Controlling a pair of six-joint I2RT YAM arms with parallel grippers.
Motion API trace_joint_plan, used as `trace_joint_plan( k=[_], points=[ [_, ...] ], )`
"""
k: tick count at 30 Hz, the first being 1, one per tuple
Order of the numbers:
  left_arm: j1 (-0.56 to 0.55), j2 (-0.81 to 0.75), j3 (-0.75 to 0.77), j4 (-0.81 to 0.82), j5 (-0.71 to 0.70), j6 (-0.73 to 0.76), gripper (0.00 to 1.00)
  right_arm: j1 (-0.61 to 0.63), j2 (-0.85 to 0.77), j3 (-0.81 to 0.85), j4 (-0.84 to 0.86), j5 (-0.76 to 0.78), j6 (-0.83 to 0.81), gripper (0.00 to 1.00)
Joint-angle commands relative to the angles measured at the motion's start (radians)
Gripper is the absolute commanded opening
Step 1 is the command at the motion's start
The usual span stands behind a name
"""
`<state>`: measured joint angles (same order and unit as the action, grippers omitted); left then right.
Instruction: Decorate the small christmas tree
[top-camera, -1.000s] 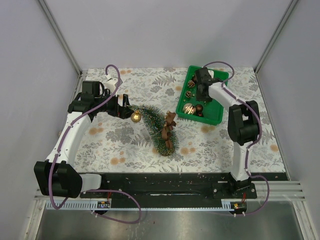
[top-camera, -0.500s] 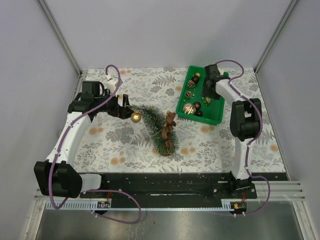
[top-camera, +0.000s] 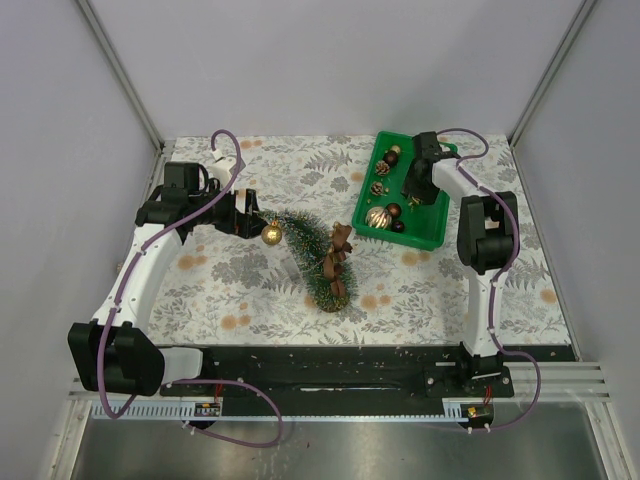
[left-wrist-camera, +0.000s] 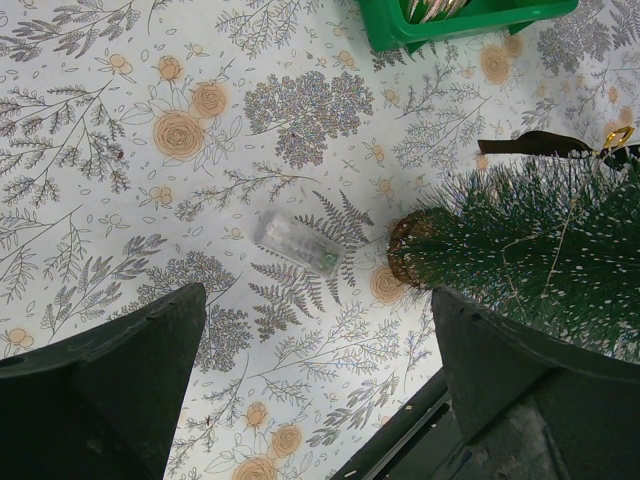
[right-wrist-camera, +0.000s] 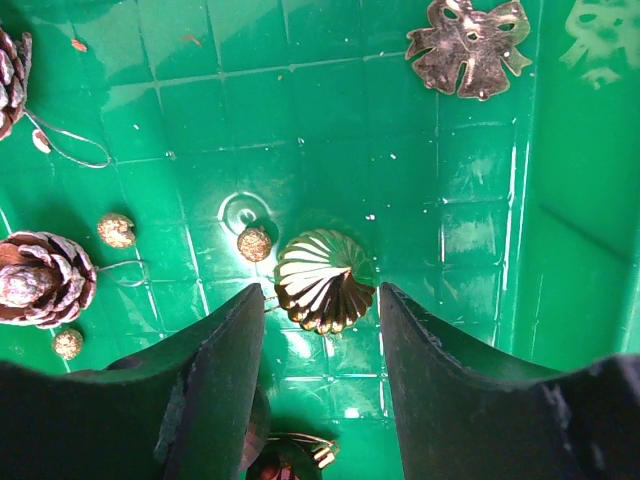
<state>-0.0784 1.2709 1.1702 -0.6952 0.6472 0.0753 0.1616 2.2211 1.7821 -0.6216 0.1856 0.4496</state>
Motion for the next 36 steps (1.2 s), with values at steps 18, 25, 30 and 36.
trace_joint_plan(
  k=[18, 25, 30, 36],
  points=[
    [0.006, -0.019, 0.006, 0.023, -0.001, 0.014, 0.99, 0.006, 0.006, 0.043, 0.011, 0.012, -0.012, 0.3],
    [0.006, -0.019, 0.009, 0.022, 0.003, 0.009, 0.99, 0.01, -0.096, 0.007, 0.026, -0.006, -0.012, 0.26],
    [0.006, -0.018, 0.013, 0.022, 0.008, 0.006, 0.99, 0.019, -0.182, -0.024, 0.051, 0.075, -0.048, 0.37],
    [0.006, -0.019, 0.017, 0.022, 0.011, 0.004, 0.99, 0.004, -0.068, 0.154, -0.036, 0.161, -0.029, 0.59]
  ],
)
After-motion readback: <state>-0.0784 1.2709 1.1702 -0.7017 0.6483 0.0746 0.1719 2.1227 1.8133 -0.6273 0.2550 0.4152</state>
